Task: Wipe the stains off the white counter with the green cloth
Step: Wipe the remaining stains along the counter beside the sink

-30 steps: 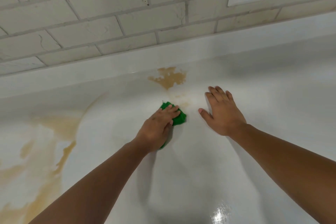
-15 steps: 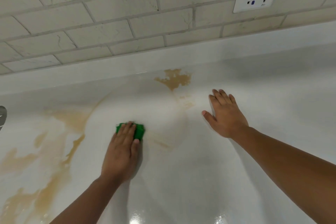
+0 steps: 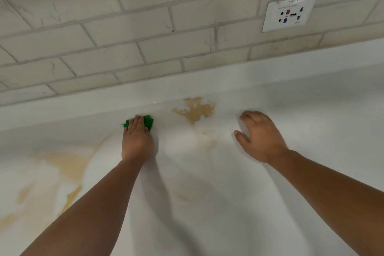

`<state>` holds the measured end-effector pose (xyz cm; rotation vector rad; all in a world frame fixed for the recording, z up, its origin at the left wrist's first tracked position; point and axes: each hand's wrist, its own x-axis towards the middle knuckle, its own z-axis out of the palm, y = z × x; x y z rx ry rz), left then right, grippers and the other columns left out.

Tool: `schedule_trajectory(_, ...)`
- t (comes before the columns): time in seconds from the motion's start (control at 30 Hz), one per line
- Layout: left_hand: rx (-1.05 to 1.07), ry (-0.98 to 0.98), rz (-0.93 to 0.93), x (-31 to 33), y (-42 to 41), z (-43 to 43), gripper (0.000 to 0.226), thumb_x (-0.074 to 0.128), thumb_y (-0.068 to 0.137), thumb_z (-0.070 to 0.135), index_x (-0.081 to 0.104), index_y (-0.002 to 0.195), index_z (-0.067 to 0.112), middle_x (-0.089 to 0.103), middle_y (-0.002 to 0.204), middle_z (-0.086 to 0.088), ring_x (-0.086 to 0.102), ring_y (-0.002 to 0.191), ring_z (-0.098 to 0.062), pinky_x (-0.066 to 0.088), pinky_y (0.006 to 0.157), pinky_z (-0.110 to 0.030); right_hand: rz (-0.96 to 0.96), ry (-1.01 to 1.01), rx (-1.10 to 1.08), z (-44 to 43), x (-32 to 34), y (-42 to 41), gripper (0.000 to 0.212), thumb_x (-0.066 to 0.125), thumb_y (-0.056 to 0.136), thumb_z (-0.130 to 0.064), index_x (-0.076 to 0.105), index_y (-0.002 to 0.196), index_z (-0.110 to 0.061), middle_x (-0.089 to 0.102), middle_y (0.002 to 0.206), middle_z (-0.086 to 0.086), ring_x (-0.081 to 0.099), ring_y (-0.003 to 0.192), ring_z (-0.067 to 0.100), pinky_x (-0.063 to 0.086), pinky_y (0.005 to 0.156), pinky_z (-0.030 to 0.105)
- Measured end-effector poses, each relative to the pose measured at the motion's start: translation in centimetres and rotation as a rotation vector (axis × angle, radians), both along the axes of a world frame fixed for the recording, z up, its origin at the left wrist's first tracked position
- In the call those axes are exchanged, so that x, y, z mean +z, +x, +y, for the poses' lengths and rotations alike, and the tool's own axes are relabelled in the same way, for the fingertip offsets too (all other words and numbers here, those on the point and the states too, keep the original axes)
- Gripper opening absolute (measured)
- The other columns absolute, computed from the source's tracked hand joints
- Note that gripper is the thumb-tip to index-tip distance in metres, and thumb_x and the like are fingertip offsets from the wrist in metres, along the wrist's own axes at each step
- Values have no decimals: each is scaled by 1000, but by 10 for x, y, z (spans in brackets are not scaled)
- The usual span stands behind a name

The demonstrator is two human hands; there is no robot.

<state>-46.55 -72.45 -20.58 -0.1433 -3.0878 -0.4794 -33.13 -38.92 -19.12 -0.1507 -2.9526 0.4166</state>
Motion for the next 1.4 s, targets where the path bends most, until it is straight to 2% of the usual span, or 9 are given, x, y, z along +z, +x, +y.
schedule_trajectory(0.2, -295, 44, 52, 3, -43, 35, 49, 36, 103, 16, 32, 151, 15, 26, 159, 1, 17, 149, -15, 8, 121, -27, -73, 75, 16, 23, -21, -17, 73, 22, 93, -60, 40, 144, -12, 33, 156, 8, 22, 147, 26, 18, 120, 45)
schedule_trajectory(0.33, -159, 140, 149, 0, -34, 40, 45, 49, 99, 24, 47, 143, 14, 45, 150, -1, 34, 141, -18, 22, 118, -28, -61, 84, 30, 25, -24, -18, 69, 24, 94, -58, 42, 142, -12, 36, 154, 10, 24, 145, 27, 19, 119, 46)
schedule_trajectory(0.43, -90, 112, 120, -3, -30, 45, 45, 44, 101, 26, 46, 144, 11, 42, 151, -4, 34, 143, -19, 24, 117, -31, -71, 76, 30, 25, -22, -19, 69, 23, 94, -58, 41, 142, -11, 35, 153, 10, 23, 146, 27, 20, 119, 47)
schedule_trajectory(0.6, -278, 67, 72, 4, -48, 65, 47, 42, 103, 26, 39, 148, 15, 36, 155, -3, 35, 142, -20, 26, 114, -29, -90, 79, 41, 23, -20, -19, 71, 21, 94, -58, 38, 144, -11, 32, 155, 11, 20, 147, 28, 18, 120, 47)
schedule_trajectory(0.77, -414, 63, 82, 3, -49, 94, 61, 50, 96, 49, 37, 149, 21, 39, 153, 2, 36, 141, -17, 26, 113, -26, -98, 67, 37, 23, -20, -20, 73, 19, 93, -60, 36, 146, -12, 28, 157, 9, 15, 148, 26, 14, 121, 46)
schedule_trajectory(0.9, -470, 145, 103, 2, -53, 116, 48, 53, 98, 35, 46, 144, 25, 48, 147, 4, 44, 136, -16, 26, 108, -20, -97, 58, 37, 23, -20, -19, 74, 18, 93, -60, 35, 147, -12, 26, 158, 8, 14, 149, 25, 13, 121, 46)
schedule_trajectory(1.07, -474, 304, 87, 8, -58, 146, 32, 46, 101, 29, 60, 130, 31, 69, 118, 5, 62, 105, -20, 46, 91, -26, -88, 43, 38, 22, -18, -18, 75, 18, 92, -60, 35, 147, -12, 26, 158, 8, 14, 149, 25, 11, 122, 44)
schedule_trajectory(1.23, -556, 365, -14, 11, -58, 183, 32, 41, 103, 32, 58, 129, 35, 67, 106, 13, 60, 92, -11, 45, 81, -22, -94, 26, 33, 22, -18, -19, 75, 20, 92, -61, 34, 148, -13, 25, 159, 6, 12, 149, 23, 11, 122, 43)
schedule_trajectory(1.4, -749, 275, -102, 6, -63, 187, 34, 44, 103, 29, 54, 135, 35, 56, 139, 9, 50, 127, -12, 36, 107, -24, -91, 16, 32, 23, -18, -18, 74, 24, 92, -62, 35, 147, -13, 27, 158, 7, 13, 149, 23, 11, 122, 43)
